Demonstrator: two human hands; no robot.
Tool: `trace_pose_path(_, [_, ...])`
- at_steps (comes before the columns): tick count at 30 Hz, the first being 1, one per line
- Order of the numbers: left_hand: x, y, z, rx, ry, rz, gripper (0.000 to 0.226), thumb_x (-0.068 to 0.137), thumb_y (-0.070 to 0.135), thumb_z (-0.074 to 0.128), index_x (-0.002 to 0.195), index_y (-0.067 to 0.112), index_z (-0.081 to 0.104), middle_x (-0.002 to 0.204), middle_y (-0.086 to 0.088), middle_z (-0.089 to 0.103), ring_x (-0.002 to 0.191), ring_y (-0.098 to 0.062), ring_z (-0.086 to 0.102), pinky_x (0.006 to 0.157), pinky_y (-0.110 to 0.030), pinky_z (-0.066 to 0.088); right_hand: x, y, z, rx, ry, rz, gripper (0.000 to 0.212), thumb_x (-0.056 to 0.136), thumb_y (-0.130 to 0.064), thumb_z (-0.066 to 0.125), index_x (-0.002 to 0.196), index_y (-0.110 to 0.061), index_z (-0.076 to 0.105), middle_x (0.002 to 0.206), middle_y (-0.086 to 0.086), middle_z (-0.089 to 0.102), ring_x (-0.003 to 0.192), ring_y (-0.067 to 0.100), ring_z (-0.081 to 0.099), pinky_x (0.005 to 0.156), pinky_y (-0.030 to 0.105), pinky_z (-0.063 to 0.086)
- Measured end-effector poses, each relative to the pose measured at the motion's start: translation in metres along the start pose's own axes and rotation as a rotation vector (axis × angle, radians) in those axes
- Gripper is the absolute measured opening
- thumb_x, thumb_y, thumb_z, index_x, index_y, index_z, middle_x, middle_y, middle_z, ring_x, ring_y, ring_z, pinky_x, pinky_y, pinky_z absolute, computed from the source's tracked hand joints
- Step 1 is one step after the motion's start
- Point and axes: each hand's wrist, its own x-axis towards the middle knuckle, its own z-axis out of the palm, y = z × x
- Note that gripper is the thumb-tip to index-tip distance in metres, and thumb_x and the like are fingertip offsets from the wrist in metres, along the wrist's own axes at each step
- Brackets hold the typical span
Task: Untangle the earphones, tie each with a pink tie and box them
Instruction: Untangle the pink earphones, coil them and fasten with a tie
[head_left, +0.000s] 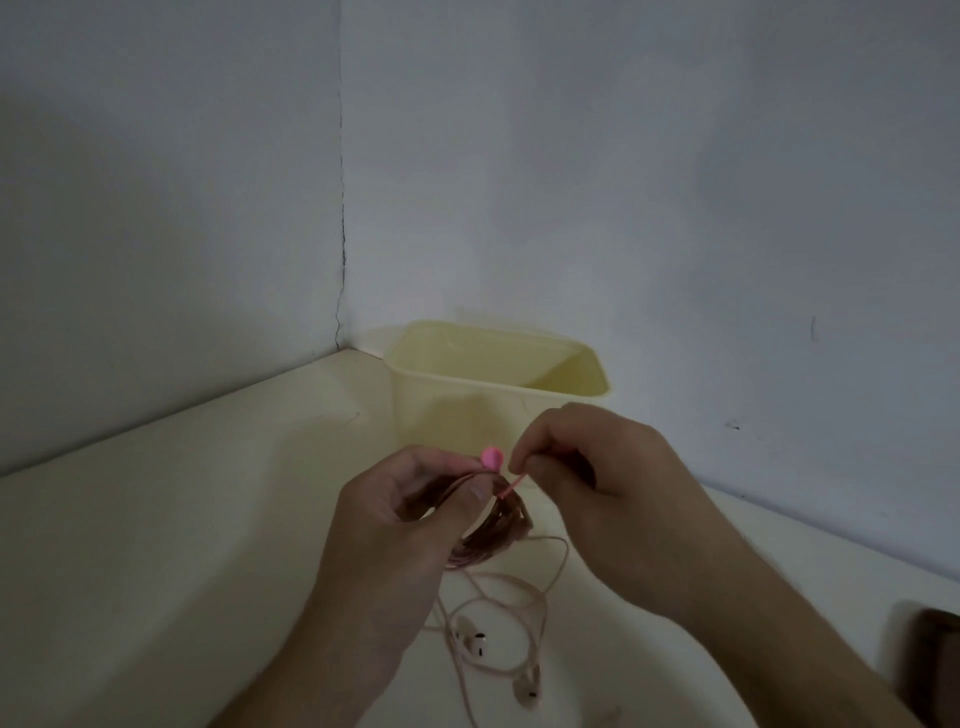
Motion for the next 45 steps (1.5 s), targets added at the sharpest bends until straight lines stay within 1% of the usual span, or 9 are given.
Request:
trace_pose_path(7, [0.003,-0.01,-0.004,-0.098,-0.137,-0.003,0.026,0.071,0.024,0.088,0.092,0.012,0.08,0.1,-0.022,0.076,0.08,-0.03,0.061,0.067,-0.035,0.048,0.004,0.015,0.004,0.167,0.103,0.068,0.028,0.1,-0.004,0.064,0.094,-0.029,0.073,0.084,-0.015,0.073,0.08,0.006,0.07,0.071,0.017,0.054])
trace_pose_path(11, [0.002,-0.006,-0.001,-0.186,-0.149,0.038,0.019,0.071,0.01,0.085,0.087,0.007,0.077,0.096,-0.025,0.076,0.075,-0.028,0.071,0.065,-0.032,0.056,0.004,0.011,0.013,0.487,0.076,0.182,0.01,0.1,-0.005,0.069,0.101,-0.013,0.063,0.077,0.007,0.077,0.054,0.025,0.067,0.056,0.034,0.055])
trace_pose_path(15, [0.001,-0.004,-0.001,-0.185,-0.146,0.083,0.02,0.075,0.011,0.084,0.091,0.006,0.075,0.106,-0.026,0.076,0.086,-0.047,0.075,0.071,-0.044,0.059,0.003,0.01,0.019,0.805,0.074,0.305,0.025,0.088,-0.013,0.082,0.097,-0.004,0.06,0.075,0.02,0.075,0.053,0.026,0.061,0.067,0.04,0.053])
trace_pose_path(20, [-0.002,0.0,0.004,-0.148,-0.12,0.128,0.012,0.078,0.004,0.081,0.087,0.01,0.076,0.096,-0.023,0.078,0.077,-0.037,0.075,0.066,-0.038,0.059,0.001,0.011,0.019,0.822,-0.001,0.296,0.011,0.093,-0.01,0.075,0.096,0.001,0.072,0.071,0.017,0.073,0.054,0.027,0.059,0.074,0.045,0.056])
trace_pose_path(25, [0.0,0.0,0.004,-0.103,-0.008,0.113,0.011,0.075,0.011,0.074,0.085,0.01,0.078,0.094,-0.014,0.081,0.08,-0.021,0.076,0.064,-0.022,0.058,0.002,0.013,0.023,0.856,-0.089,0.263,0.025,0.1,-0.017,0.065,0.095,0.005,0.077,0.081,0.021,0.071,0.066,0.025,0.06,0.072,0.031,0.053])
trace_pose_path(29, [0.002,-0.003,0.0,-0.068,0.062,0.092,0.021,0.077,0.01,0.075,0.097,0.004,0.076,0.098,-0.01,0.082,0.088,-0.022,0.077,0.069,-0.023,0.059,0.004,0.01,0.024,0.94,-0.175,0.277,0.056,0.07,-0.023,0.065,0.112,0.013,0.072,0.1,0.03,0.073,0.094,0.035,0.069,0.095,0.042,0.055])
trace_pose_path(32, [0.001,-0.002,0.002,-0.081,0.07,0.079,0.014,0.084,0.0,0.072,0.098,0.001,0.075,0.097,-0.011,0.081,0.086,-0.023,0.078,0.067,-0.025,0.06,0.0,0.005,0.028,0.829,-0.218,0.24,0.031,0.081,-0.014,0.068,0.106,0.001,0.078,0.1,0.021,0.079,0.102,0.037,0.075,0.104,0.047,0.054])
trace_pose_path(35, [-0.002,0.001,0.005,-0.119,0.063,0.061,0.02,0.079,0.003,0.073,0.097,-0.005,0.072,0.093,-0.014,0.081,0.078,-0.021,0.078,0.061,-0.027,0.06,-0.004,0.0,0.028,0.677,-0.168,0.249,0.01,0.092,-0.008,0.069,0.092,-0.007,0.079,0.081,0.001,0.079,0.078,0.01,0.073,0.075,0.021,0.052])
trace_pose_path(45, [0.002,0.001,0.0,-0.097,0.091,-0.06,0.009,0.087,-0.003,0.073,0.086,0.004,0.079,0.084,-0.018,0.078,0.069,-0.019,0.074,0.054,-0.022,0.056,-0.005,-0.006,0.037,0.144,0.062,0.093,0.02,0.093,-0.021,0.071,0.106,-0.033,0.062,0.103,-0.015,0.071,0.099,0.001,0.069,0.084,0.029,0.06])
